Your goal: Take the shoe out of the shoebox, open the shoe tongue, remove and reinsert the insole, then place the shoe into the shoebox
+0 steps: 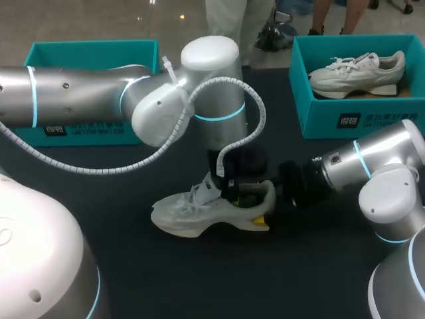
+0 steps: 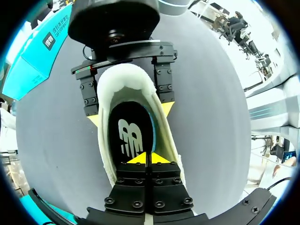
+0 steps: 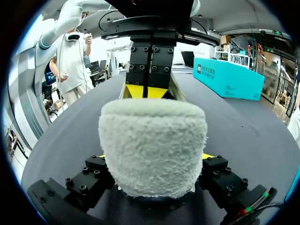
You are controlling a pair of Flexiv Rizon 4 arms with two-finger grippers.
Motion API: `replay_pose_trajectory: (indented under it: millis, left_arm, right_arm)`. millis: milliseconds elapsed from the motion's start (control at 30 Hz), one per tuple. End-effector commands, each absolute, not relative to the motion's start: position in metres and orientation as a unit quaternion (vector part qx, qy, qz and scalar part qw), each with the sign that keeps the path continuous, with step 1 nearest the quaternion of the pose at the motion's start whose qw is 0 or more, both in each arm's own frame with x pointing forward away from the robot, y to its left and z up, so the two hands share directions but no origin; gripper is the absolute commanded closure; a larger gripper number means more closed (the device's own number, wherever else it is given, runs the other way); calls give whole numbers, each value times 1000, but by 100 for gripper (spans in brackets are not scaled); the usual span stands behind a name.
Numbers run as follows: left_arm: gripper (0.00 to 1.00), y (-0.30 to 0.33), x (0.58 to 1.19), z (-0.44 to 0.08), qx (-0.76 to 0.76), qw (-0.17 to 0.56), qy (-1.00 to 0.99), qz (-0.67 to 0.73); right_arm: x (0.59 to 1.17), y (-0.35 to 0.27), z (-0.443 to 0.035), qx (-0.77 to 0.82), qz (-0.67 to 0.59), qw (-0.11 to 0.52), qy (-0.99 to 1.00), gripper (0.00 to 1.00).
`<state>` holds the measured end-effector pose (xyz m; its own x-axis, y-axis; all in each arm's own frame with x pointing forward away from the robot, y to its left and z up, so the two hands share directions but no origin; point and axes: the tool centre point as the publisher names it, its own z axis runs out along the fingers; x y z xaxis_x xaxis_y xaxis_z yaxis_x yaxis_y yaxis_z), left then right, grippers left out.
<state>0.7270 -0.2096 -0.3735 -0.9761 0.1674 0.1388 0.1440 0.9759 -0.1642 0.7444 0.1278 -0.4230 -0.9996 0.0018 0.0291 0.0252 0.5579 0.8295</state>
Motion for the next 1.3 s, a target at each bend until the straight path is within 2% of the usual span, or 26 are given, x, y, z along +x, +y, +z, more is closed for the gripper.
replay_pose_trajectory:
  millis: [33,433,1300]
  left_arm:
    - [100,-200,733,-369,-82,104,-987,95]
    - [100,-197,732,-355,-108,191,-965,140]
    - [100,-218,724,-326,-141,242,-929,244]
  right_arm:
    - [744,131,-424,-8,-468,12,-884,100]
    - [744,131,-424,-8,-468,12,-884,100]
    - [744,131,-424,-8,-468,12,-884,100]
